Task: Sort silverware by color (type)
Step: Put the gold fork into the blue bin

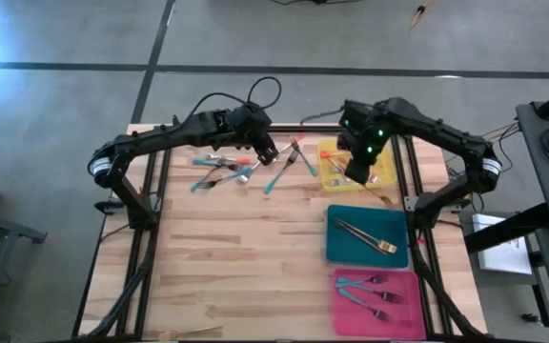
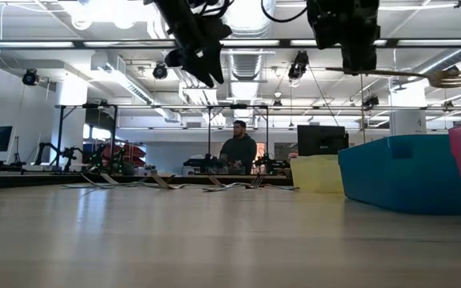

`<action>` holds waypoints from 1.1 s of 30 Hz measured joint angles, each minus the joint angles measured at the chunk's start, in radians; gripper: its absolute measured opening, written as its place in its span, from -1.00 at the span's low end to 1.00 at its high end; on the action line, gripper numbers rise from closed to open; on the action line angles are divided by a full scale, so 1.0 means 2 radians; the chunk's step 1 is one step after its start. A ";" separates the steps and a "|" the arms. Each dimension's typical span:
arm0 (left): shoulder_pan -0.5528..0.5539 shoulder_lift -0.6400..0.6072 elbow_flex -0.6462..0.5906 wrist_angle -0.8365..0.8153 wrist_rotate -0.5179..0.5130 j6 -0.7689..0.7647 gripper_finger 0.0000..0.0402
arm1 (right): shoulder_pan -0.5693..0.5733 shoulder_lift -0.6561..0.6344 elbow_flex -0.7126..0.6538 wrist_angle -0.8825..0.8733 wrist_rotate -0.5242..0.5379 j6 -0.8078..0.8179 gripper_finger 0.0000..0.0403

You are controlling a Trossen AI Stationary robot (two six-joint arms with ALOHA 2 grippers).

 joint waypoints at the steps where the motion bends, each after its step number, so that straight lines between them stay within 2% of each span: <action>1: -0.001 -0.001 0.000 -0.007 0.000 -0.003 -0.22 | 0.005 -0.002 -0.008 0.001 -0.008 -0.001 -0.94; 8: -0.006 -0.010 0.000 -0.067 0.011 -0.030 -0.22 | 0.019 -0.011 -0.081 0.000 -0.086 -0.013 -0.94; 16: -0.029 -0.038 0.000 -0.211 0.013 -0.068 -0.22 | 0.057 -0.011 -0.185 0.063 -0.168 -0.001 -0.94; 19: -0.048 -0.053 0.000 -0.251 0.013 -0.066 -0.22 | 0.071 -0.011 -0.207 0.111 -0.150 0.023 -0.94; 25: -0.096 -0.096 0.000 -0.305 0.013 -0.063 -0.22 | 0.081 -0.011 -0.234 0.157 -0.024 0.085 -0.94; 29: -0.136 -0.133 -0.001 -0.330 0.013 -0.075 -0.22 | 0.081 -0.010 -0.250 0.163 -0.015 0.116 -0.90; 33: -0.181 -0.176 -0.001 -0.349 0.013 -0.114 -0.22 | 0.085 -0.010 -0.259 0.165 -0.015 0.161 -0.72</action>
